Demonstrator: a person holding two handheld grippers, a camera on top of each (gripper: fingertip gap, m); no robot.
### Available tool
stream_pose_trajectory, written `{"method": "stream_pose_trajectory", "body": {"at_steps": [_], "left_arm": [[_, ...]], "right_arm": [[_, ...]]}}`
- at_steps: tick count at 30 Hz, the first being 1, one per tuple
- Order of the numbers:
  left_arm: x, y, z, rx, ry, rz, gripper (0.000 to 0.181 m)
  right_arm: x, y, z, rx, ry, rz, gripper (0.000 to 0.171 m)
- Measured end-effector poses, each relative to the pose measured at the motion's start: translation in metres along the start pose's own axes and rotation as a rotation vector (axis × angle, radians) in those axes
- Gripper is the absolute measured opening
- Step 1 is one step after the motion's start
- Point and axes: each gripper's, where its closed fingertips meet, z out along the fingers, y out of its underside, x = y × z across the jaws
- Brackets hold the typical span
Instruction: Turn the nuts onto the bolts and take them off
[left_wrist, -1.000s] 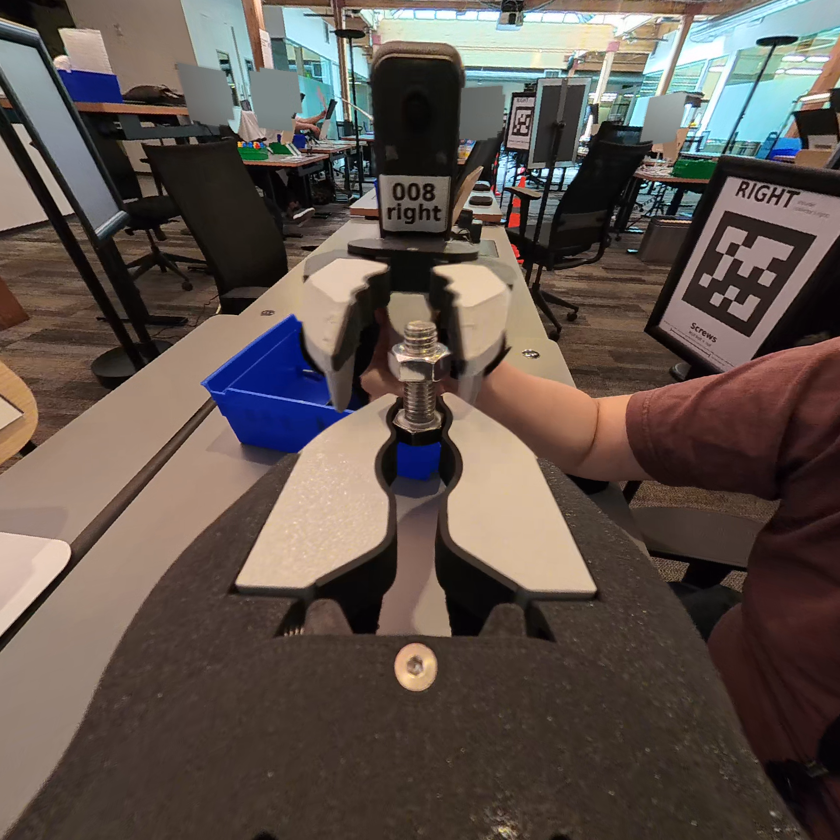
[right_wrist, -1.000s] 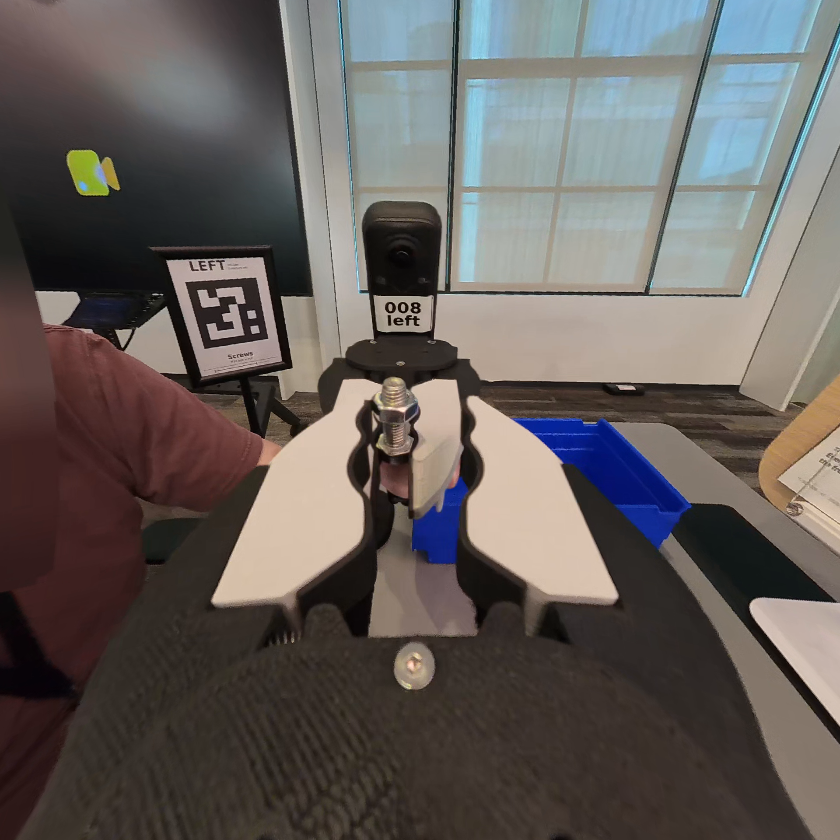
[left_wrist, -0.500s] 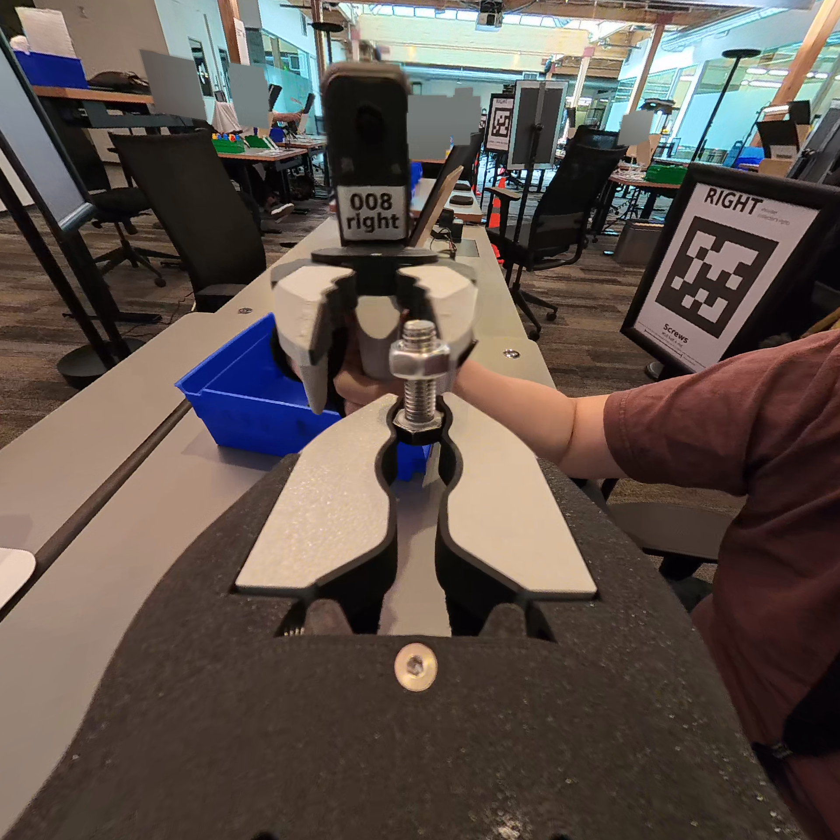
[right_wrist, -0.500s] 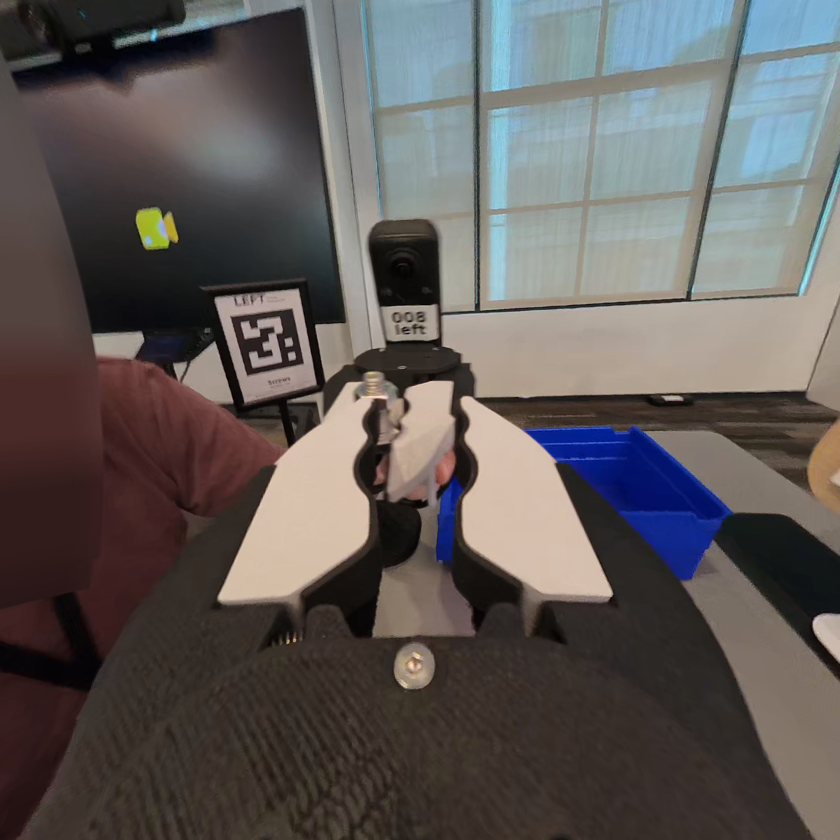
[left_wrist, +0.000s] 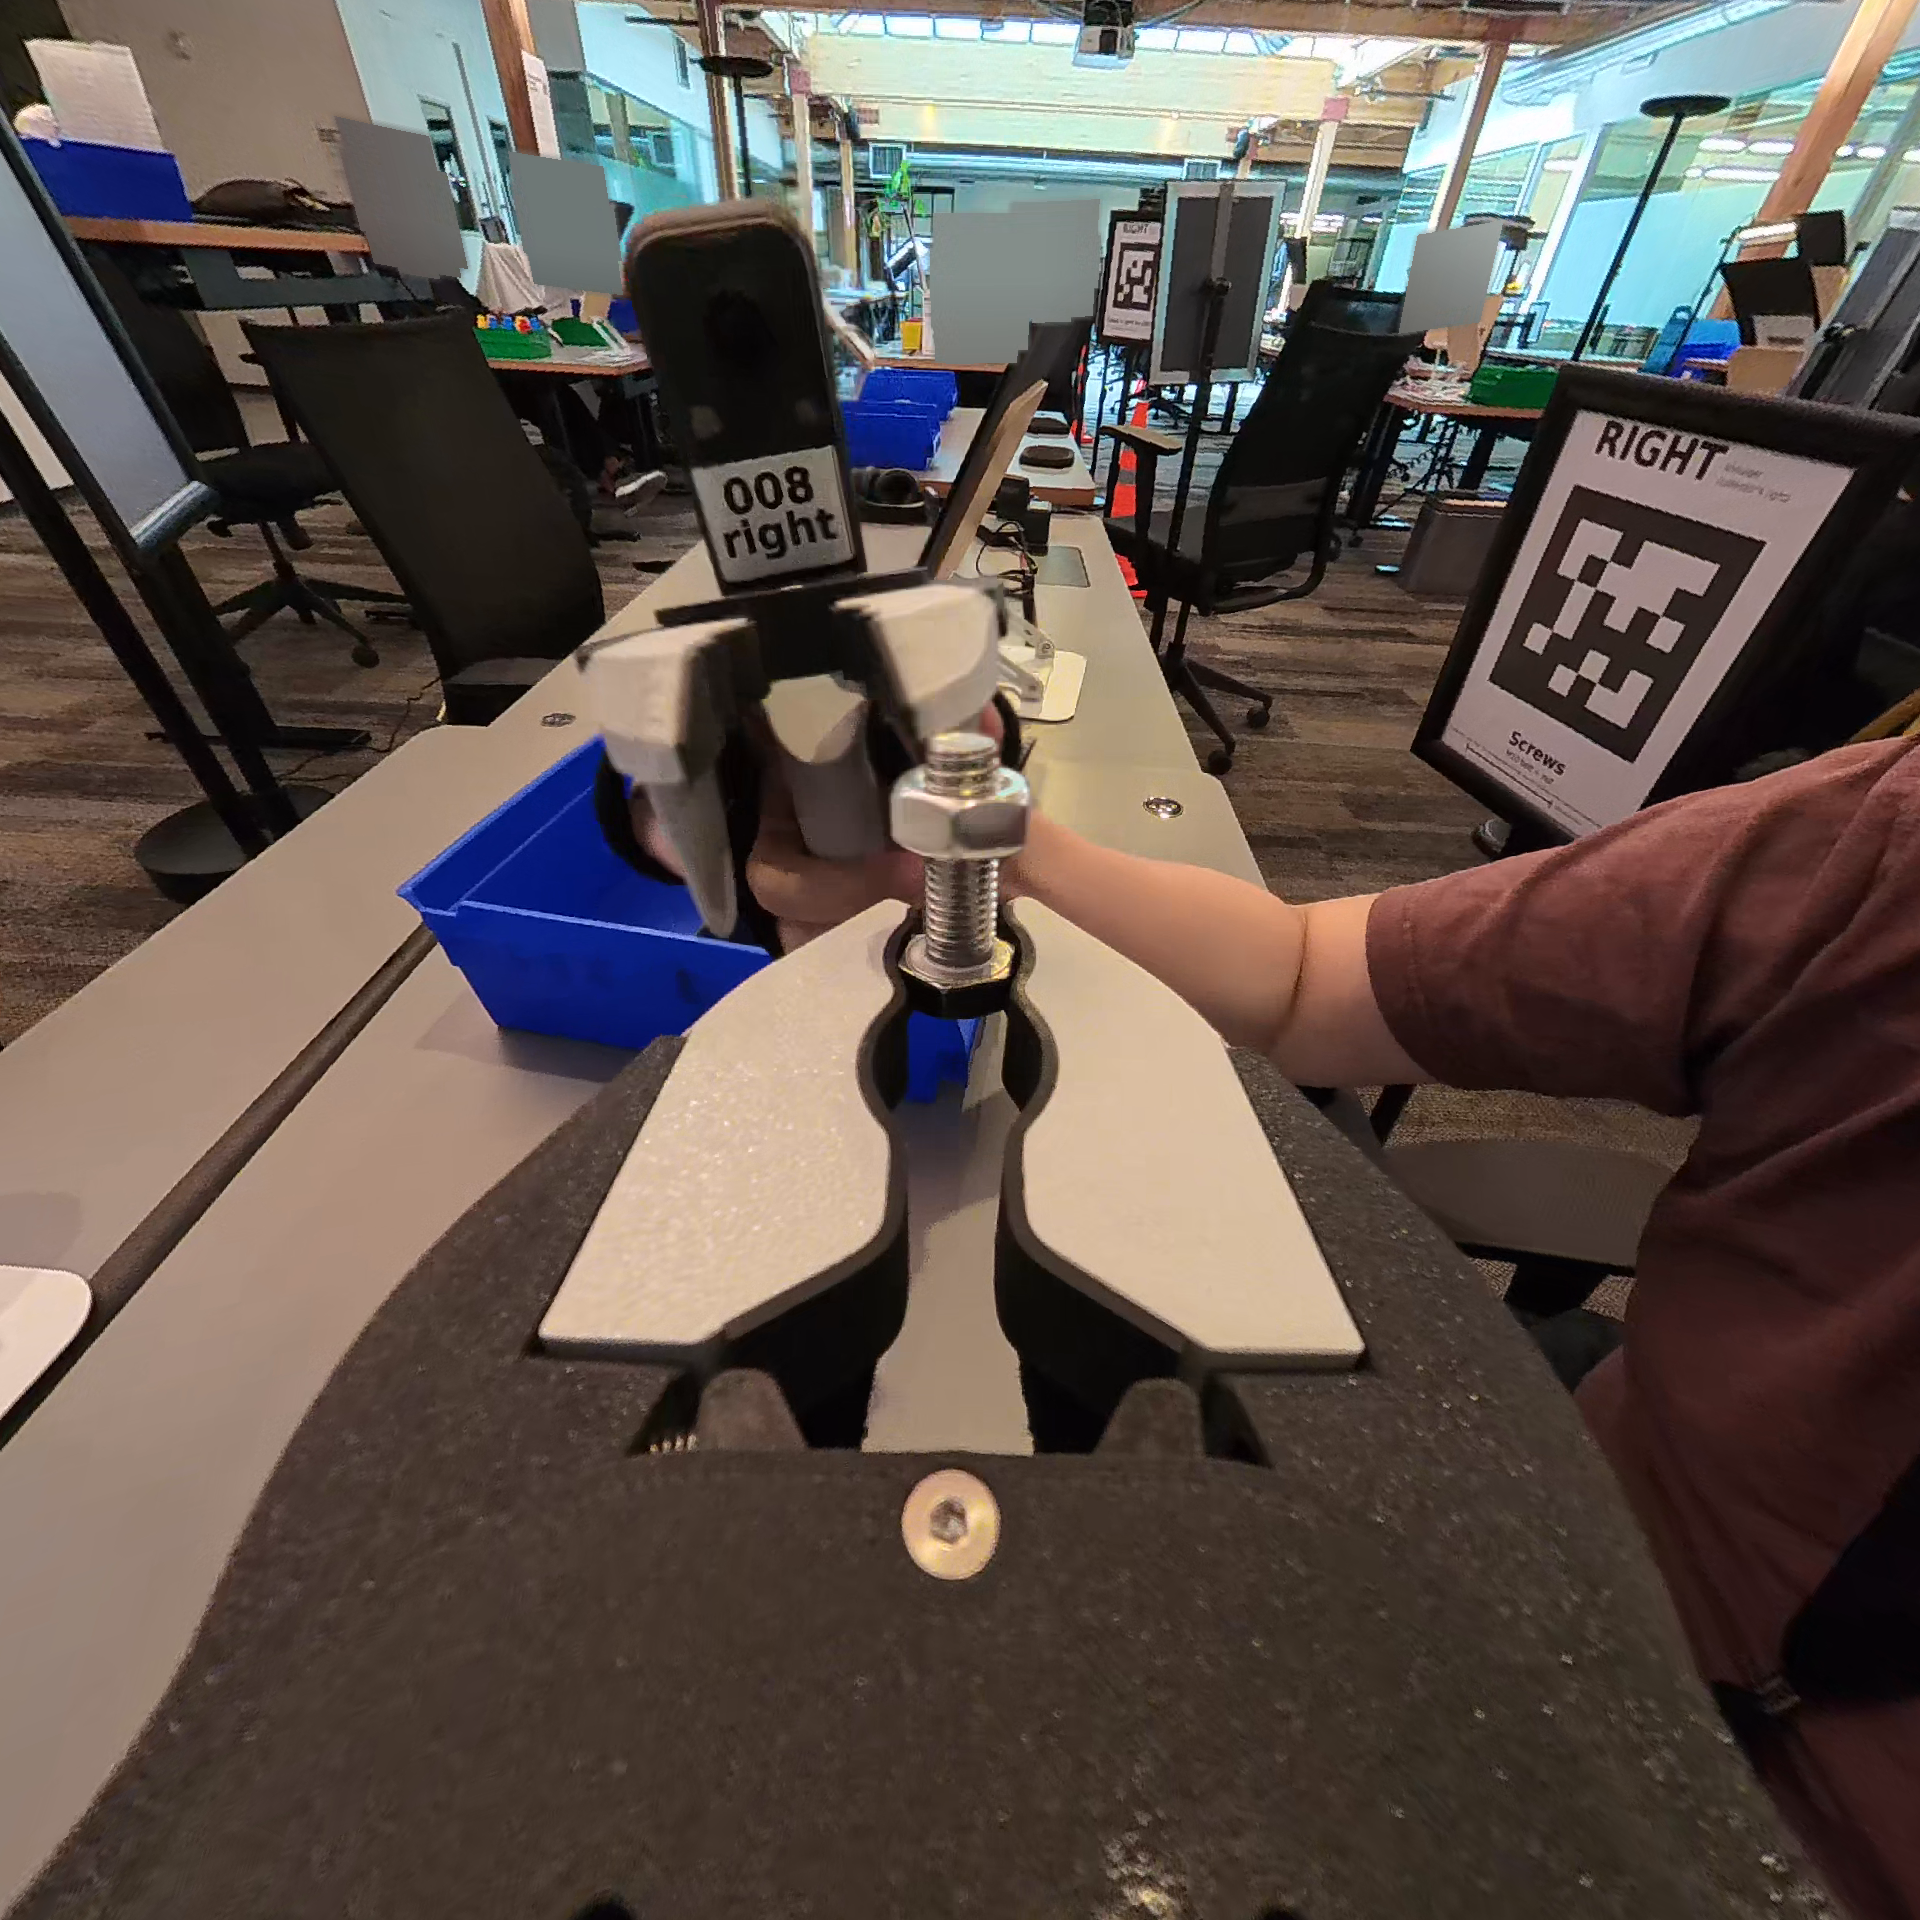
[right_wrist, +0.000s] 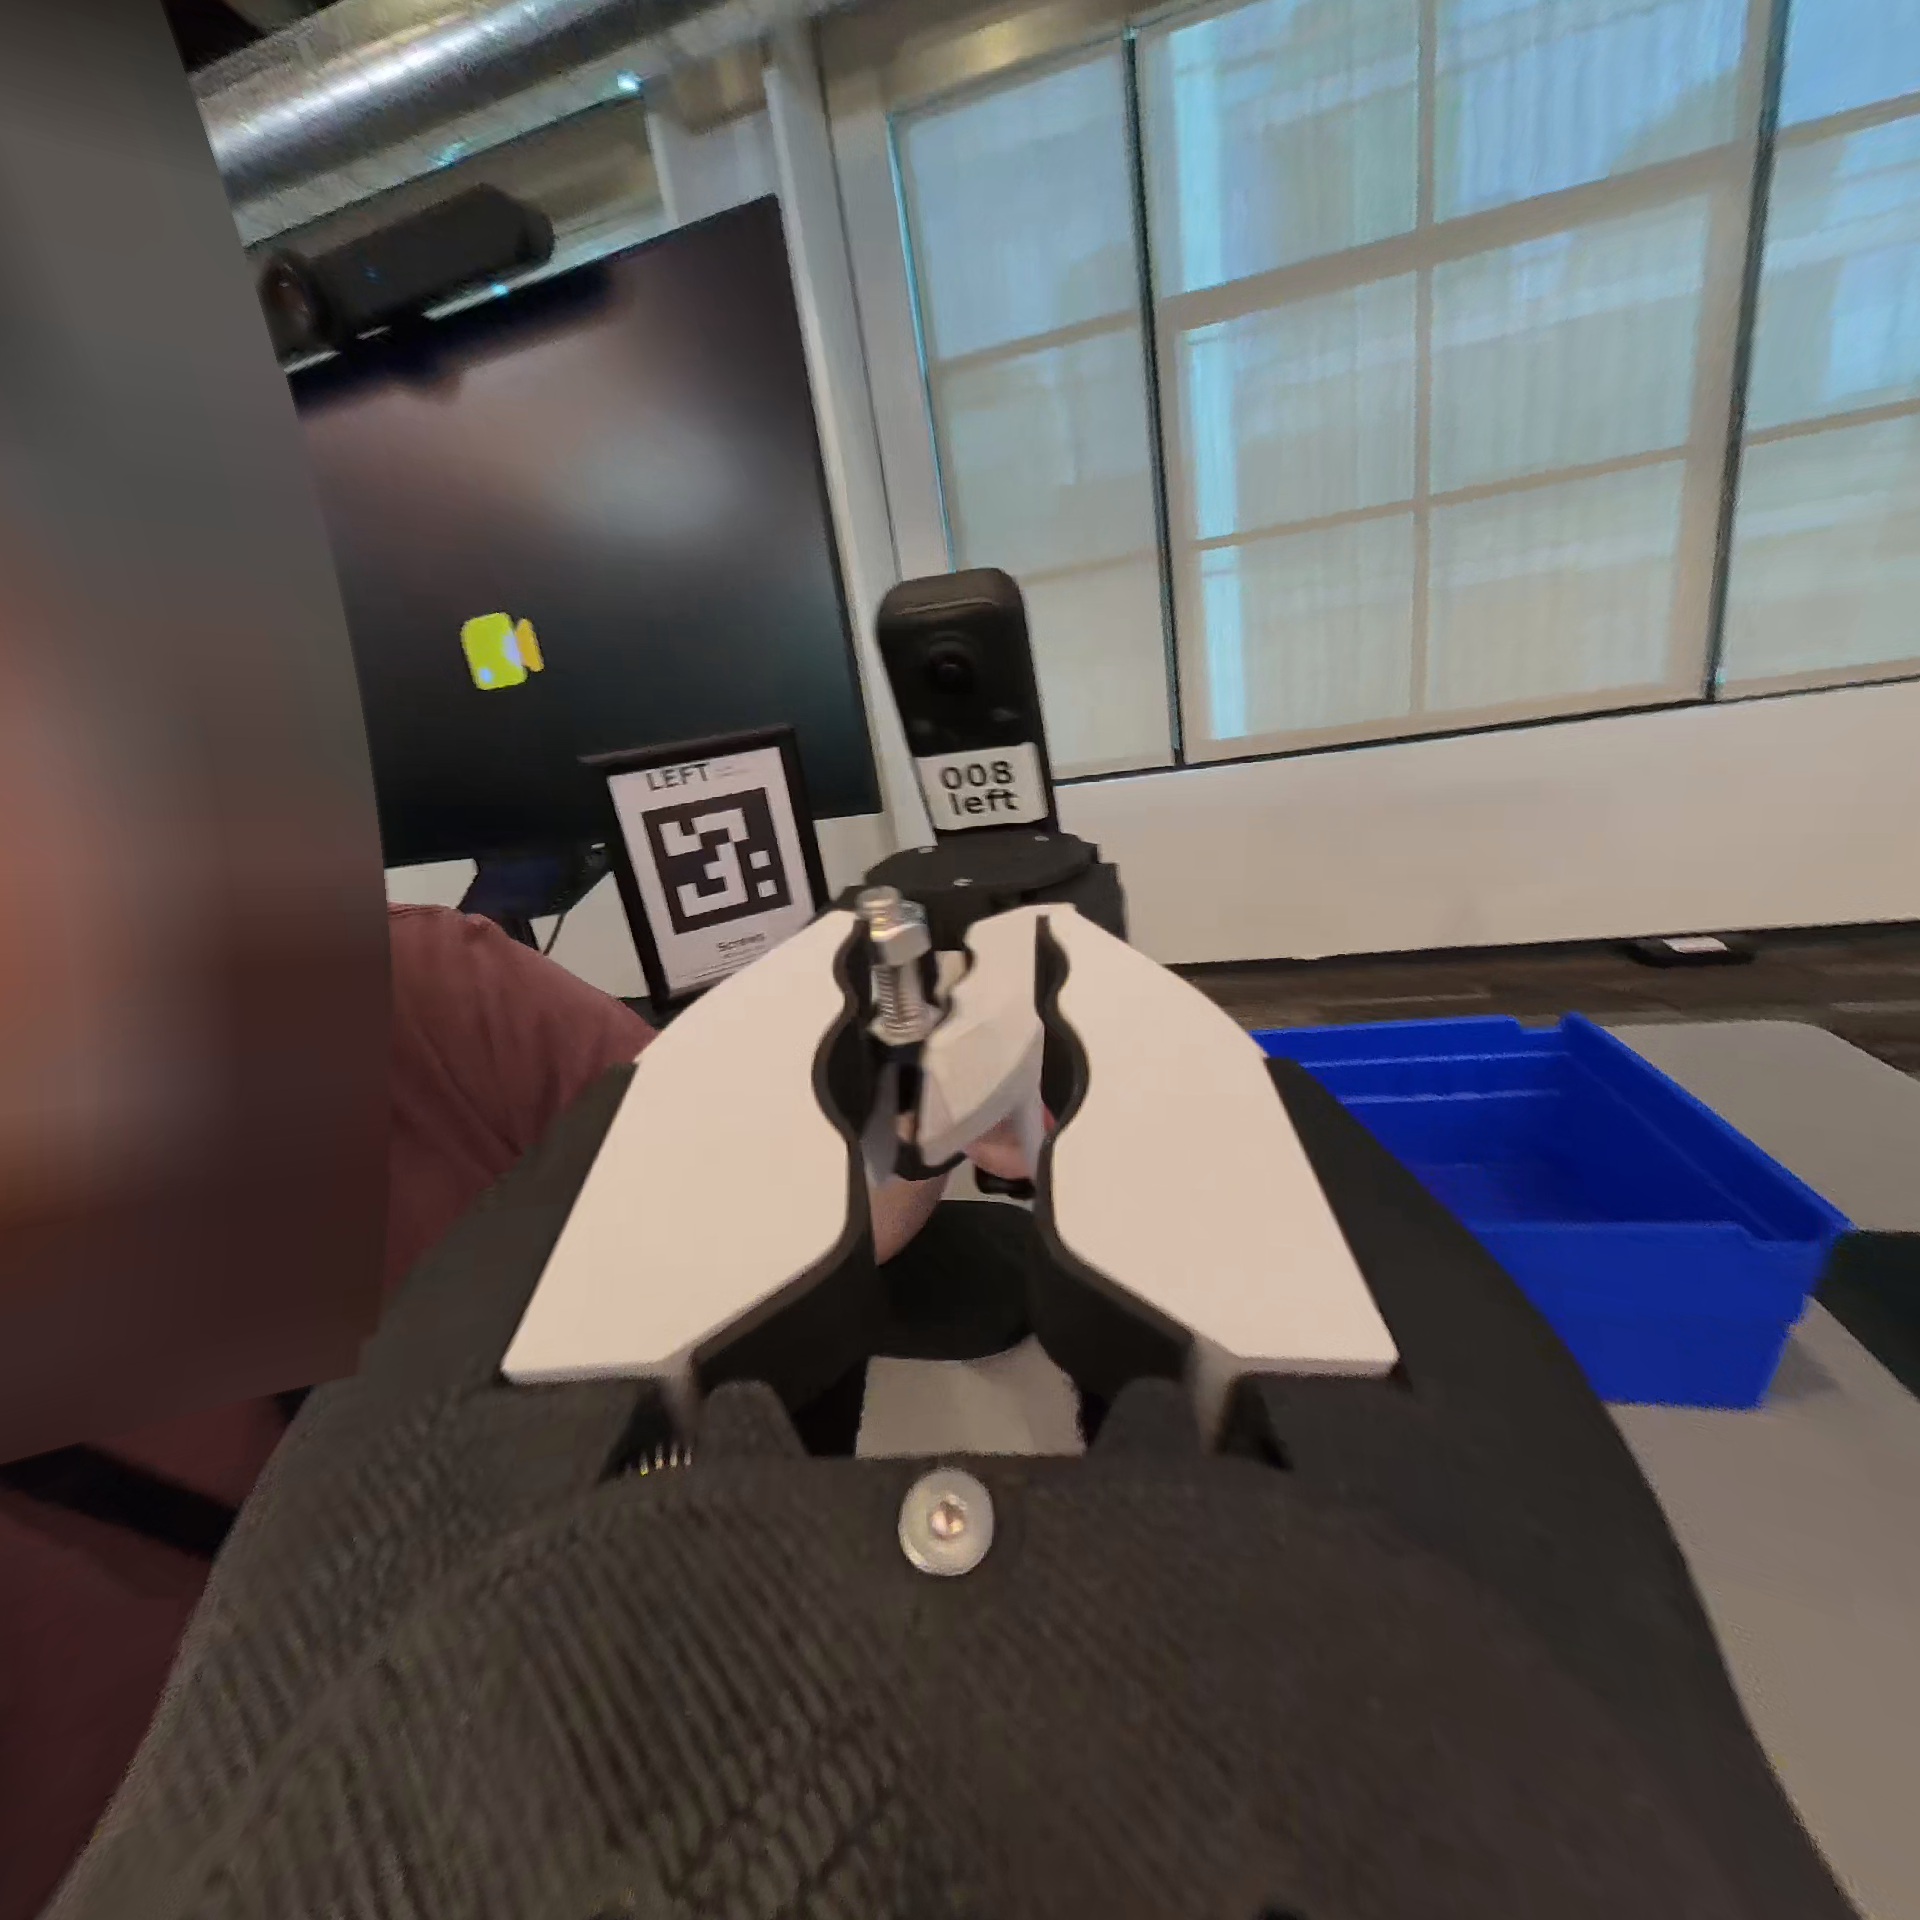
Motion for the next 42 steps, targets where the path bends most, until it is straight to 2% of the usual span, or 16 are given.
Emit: {"method": "stream_pose_trajectory", "body": {"at_steps": [5,7,8,10,17,20,21,23,26,29,35,40,42], "left_arm": [[-0.003,0.003,0.001,-0.004,-0.001,-0.016,0.013],[-0.001,0.003,0.002,-0.004,0.011,-0.016,0.013],[0.000,0.002,0.002,-0.002,0.014,-0.015,0.013],[-0.001,0.002,0.002,-0.005,-0.003,-0.007,0.013],[0.002,0.003,0.003,-0.010,0.016,-0.012,0.013],[0.006,0.001,0.002,-0.001,0.034,-0.010,0.013],[0.007,-0.001,0.002,0.001,0.033,-0.012,0.013],[0.008,-0.002,0.000,0.004,0.035,-0.008,0.013],[0.006,-0.001,0.000,-0.002,0.029,-0.008,0.013],[0.005,0.001,0.002,-0.004,0.035,-0.019,0.013],[0.007,-0.004,-0.002,0.009,0.035,-0.017,0.013],[0.006,-0.001,0.000,-0.001,0.032,-0.014,0.013],[0.008,0.001,0.002,-0.009,0.039,-0.016,0.013]], "right_arm": [[-0.017,0.014,0.020,-0.097,-0.003,-0.104,0.039],[-0.009,0.015,0.018,-0.103,0.035,-0.105,0.036],[-0.004,0.015,0.013,-0.098,0.041,-0.091,0.042],[0.005,0.011,0.003,-0.067,0.040,-0.023,0.034],[-0.019,0.018,0.022,-0.132,-0.001,-0.110,0.038],[-0.008,0.017,0.013,-0.108,-0.005,-0.047,0.040],[-0.003,0.014,0.008,-0.087,0.000,-0.012,0.035],[-0.002,0.011,0.004,-0.066,-0.017,0.016,0.035],[-0.022,0.016,0.015,-0.114,-0.065,-0.055,0.038],[-0.022,0.016,0.024,-0.113,-0.020,-0.083,0.038],[0.001,0.002,-0.002,-0.020,-0.005,0.052,0.033],[-0.022,0.015,0.019,-0.119,-0.043,-0.053,0.039],[-0.022,0.015,0.022,-0.114,-0.026,-0.072,0.036]]}}
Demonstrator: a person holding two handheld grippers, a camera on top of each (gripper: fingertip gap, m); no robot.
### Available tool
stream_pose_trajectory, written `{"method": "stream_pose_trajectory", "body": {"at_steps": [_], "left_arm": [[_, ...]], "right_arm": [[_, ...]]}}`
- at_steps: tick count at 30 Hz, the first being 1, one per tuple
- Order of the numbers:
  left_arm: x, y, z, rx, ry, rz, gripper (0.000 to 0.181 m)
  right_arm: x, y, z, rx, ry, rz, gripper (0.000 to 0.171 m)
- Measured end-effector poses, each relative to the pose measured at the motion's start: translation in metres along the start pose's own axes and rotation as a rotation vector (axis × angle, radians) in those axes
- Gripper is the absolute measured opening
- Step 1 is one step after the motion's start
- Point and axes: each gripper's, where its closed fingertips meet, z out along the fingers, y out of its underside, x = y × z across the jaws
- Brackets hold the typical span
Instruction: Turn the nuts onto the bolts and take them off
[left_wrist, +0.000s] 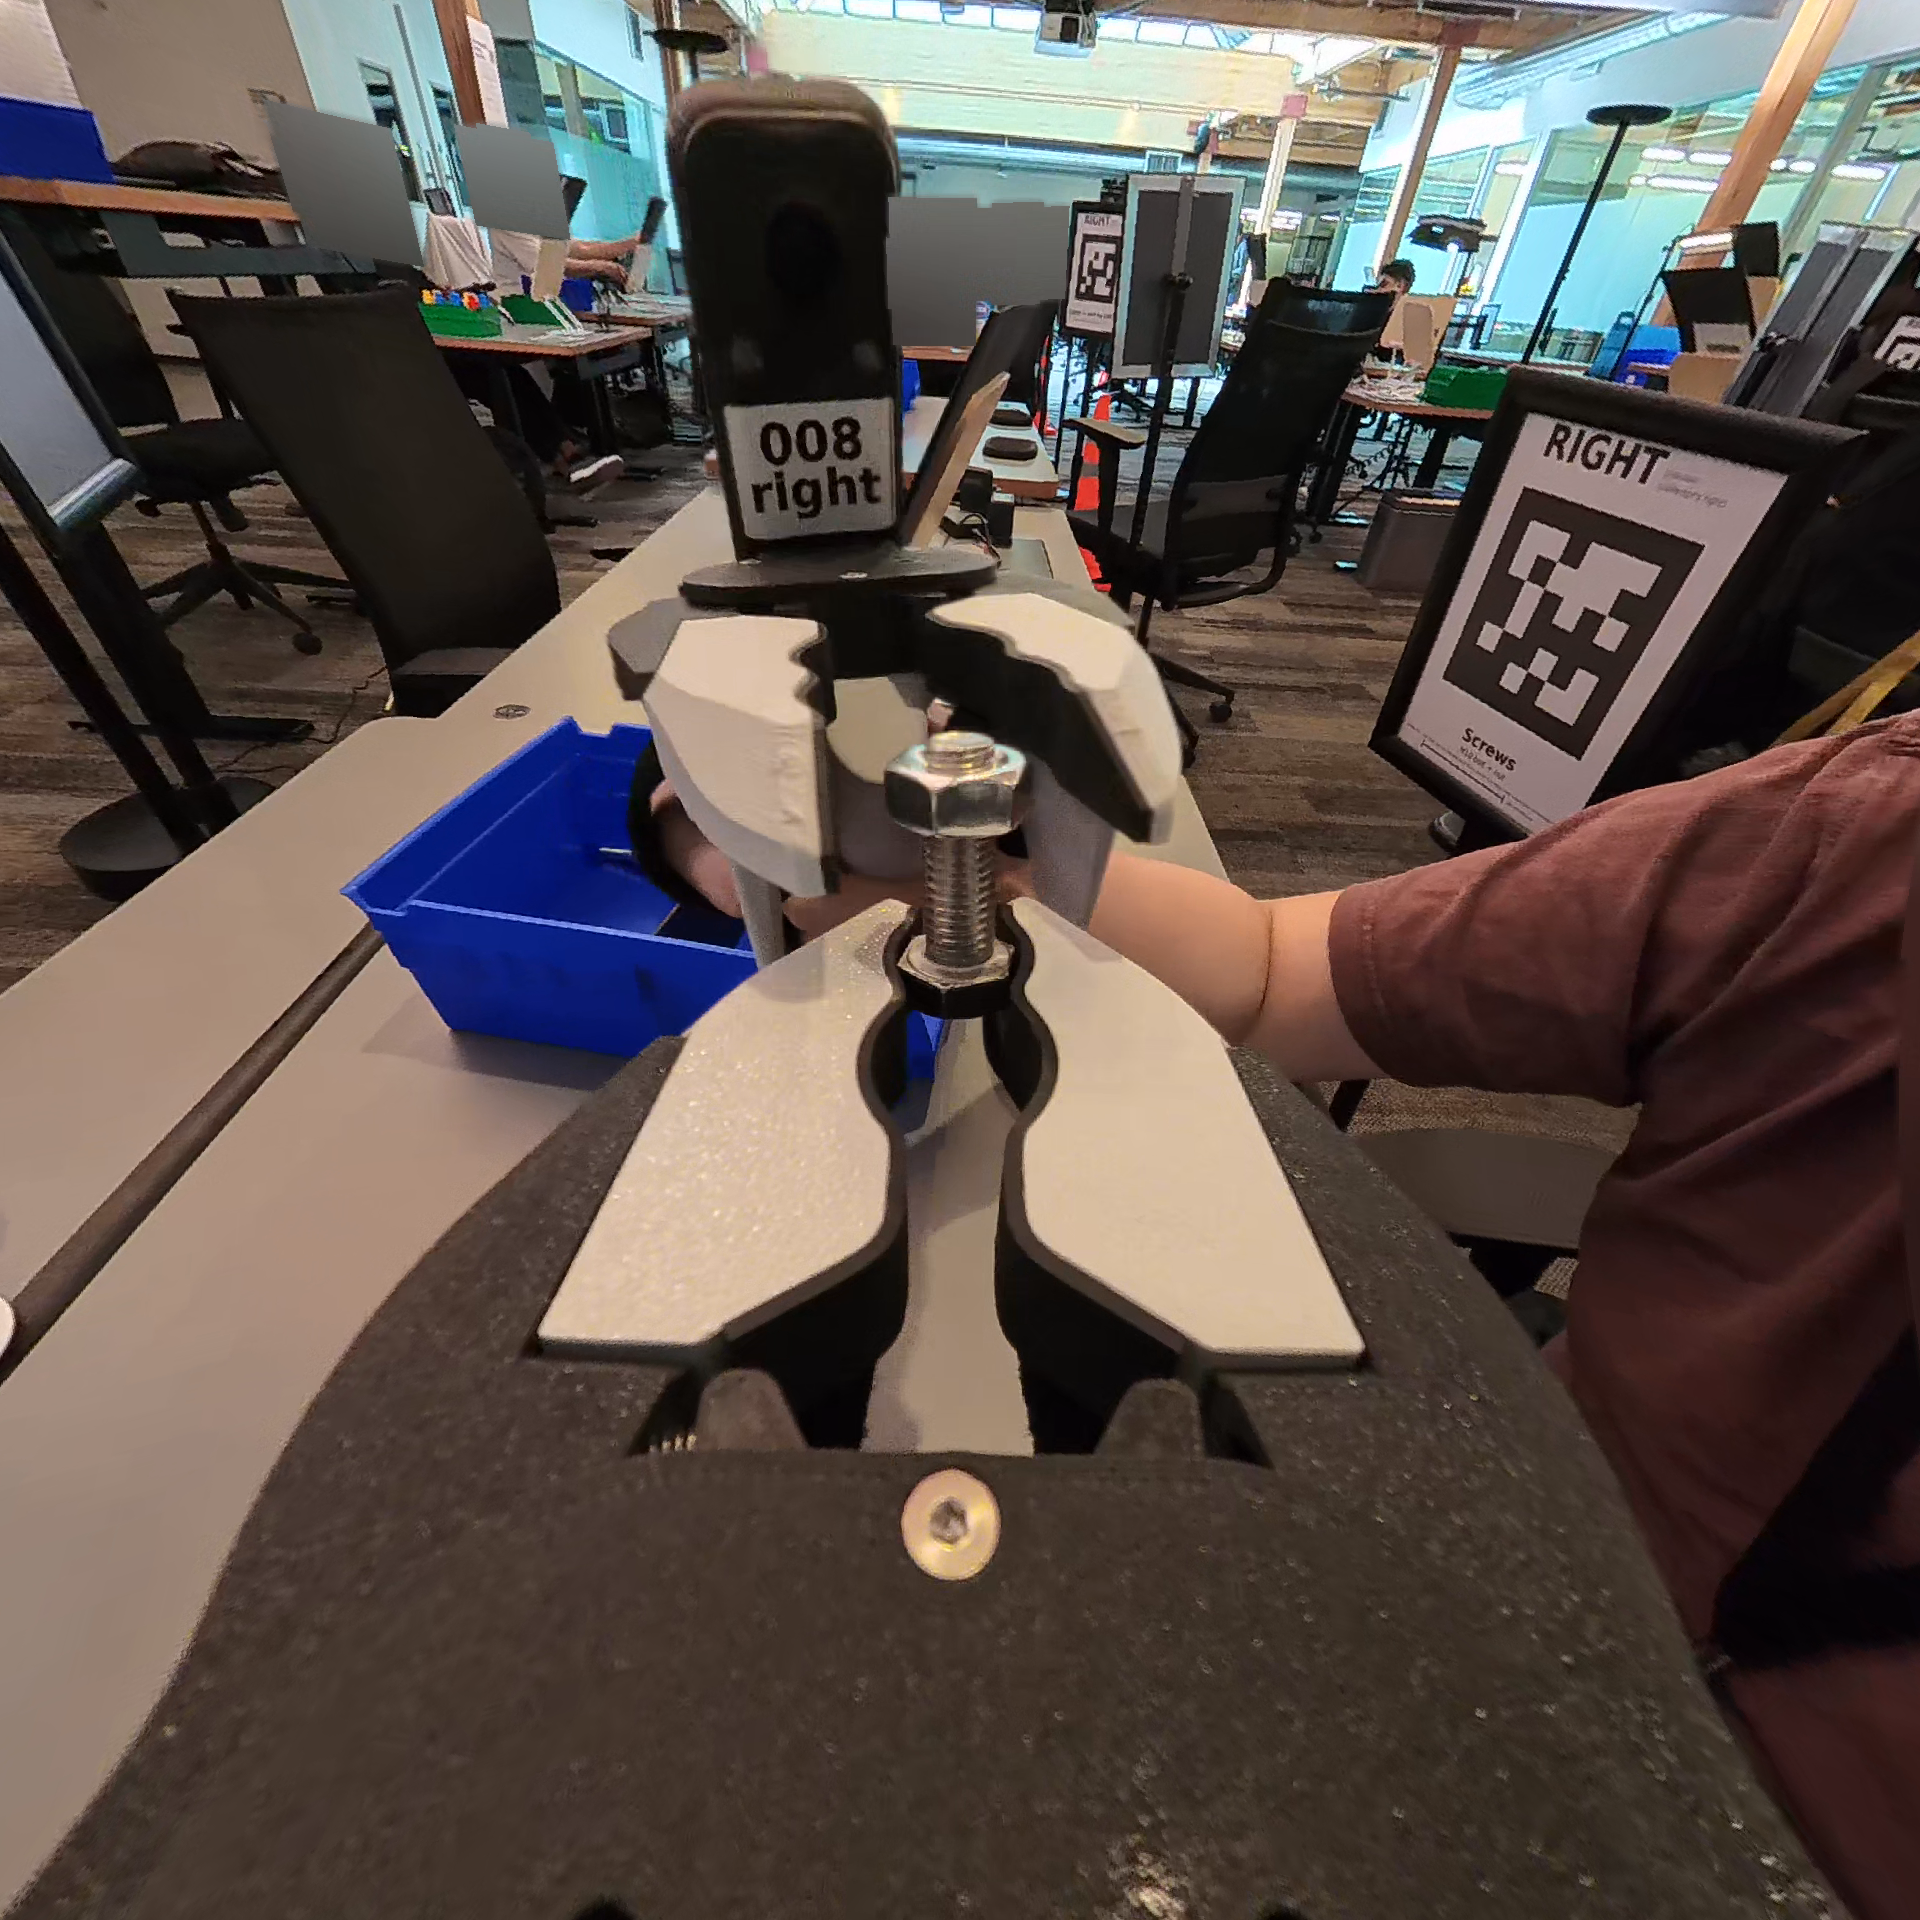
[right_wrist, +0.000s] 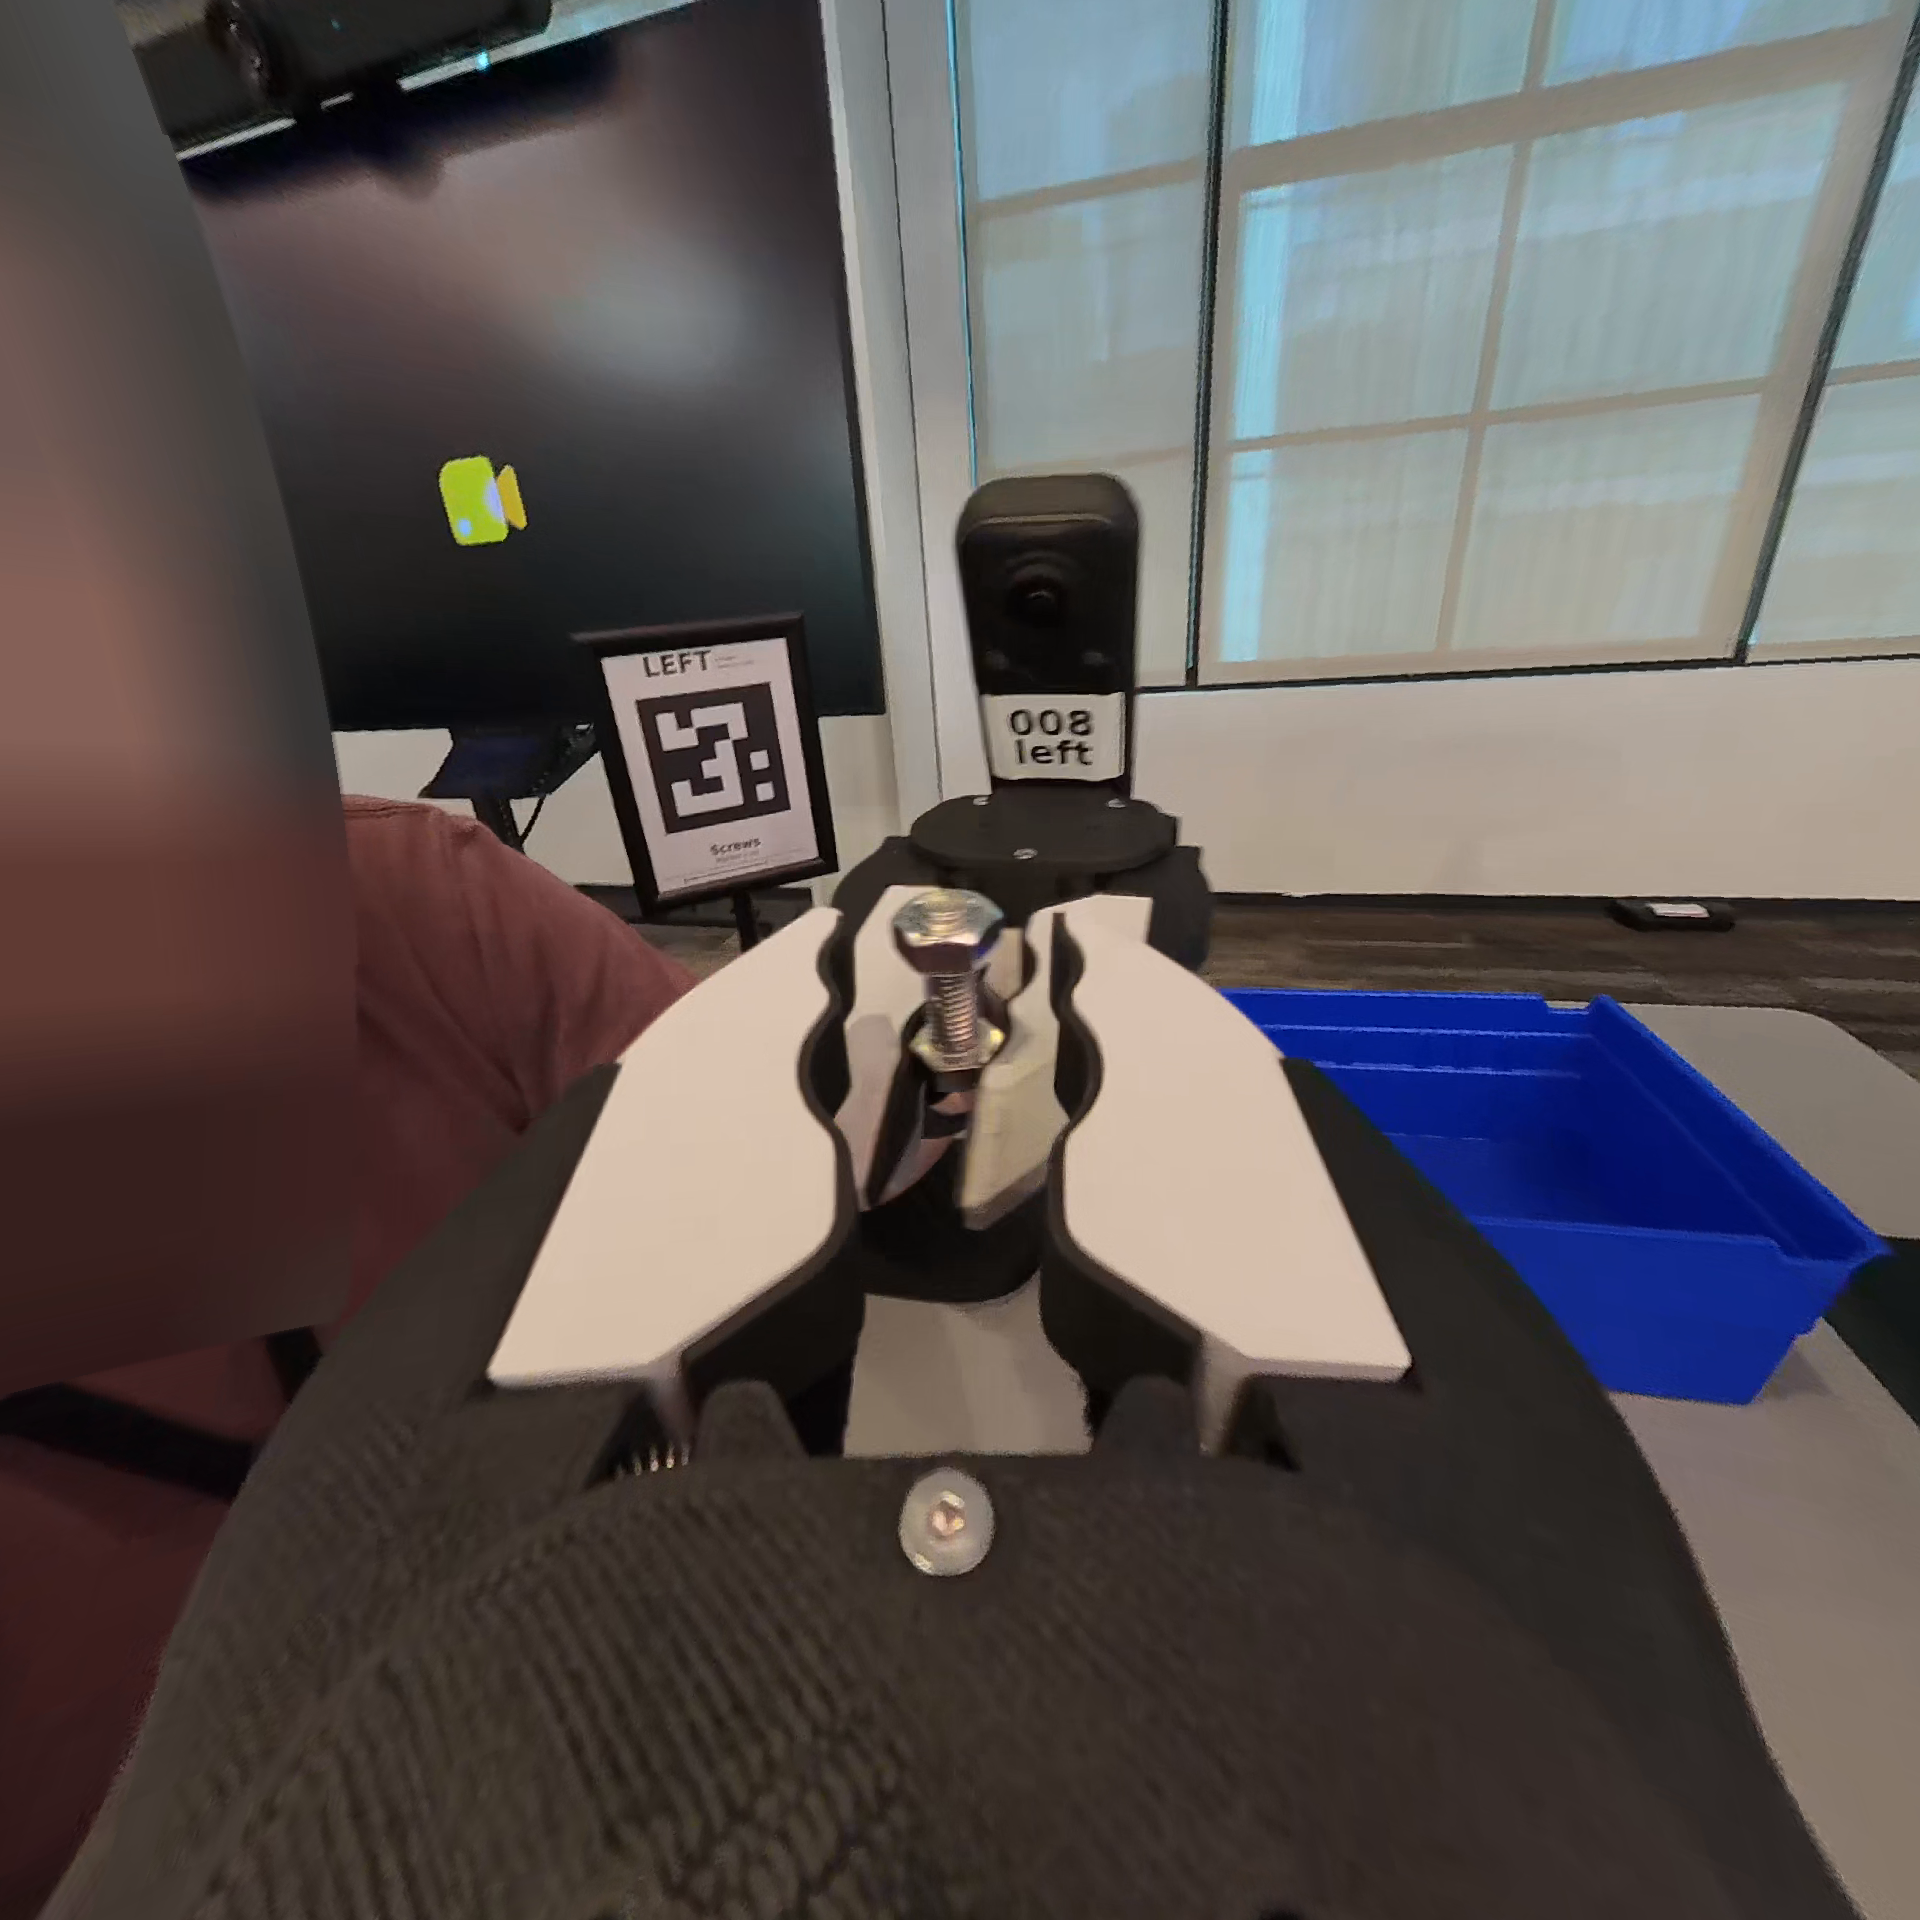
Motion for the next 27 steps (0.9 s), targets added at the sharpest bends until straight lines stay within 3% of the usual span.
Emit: {"method": "stream_pose_trajectory", "body": {"at_steps": [6,12,17,22,27], "left_arm": [[0.002,-0.004,-0.002,0.013,-0.003,0.005,0.013],[0.002,0.000,0.001,-0.002,0.004,0.002,0.013],[0.000,-0.001,0.000,0.004,-0.013,0.003,0.013],[0.002,-0.004,-0.002,0.016,0.000,0.002,0.013],[0.011,-0.005,0.000,0.024,0.051,0.000,0.013]], "right_arm": [[0.021,-0.010,-0.027,0.099,0.006,0.118,0.033],[-0.002,-0.003,-0.002,0.006,-0.005,-0.006,0.034],[0.014,-0.007,-0.019,0.056,0.004,0.105,0.031],[-0.008,-0.009,-0.010,0.039,-0.073,0.048,0.032],[0.005,-0.010,-0.016,0.067,-0.037,0.073,0.029]]}}
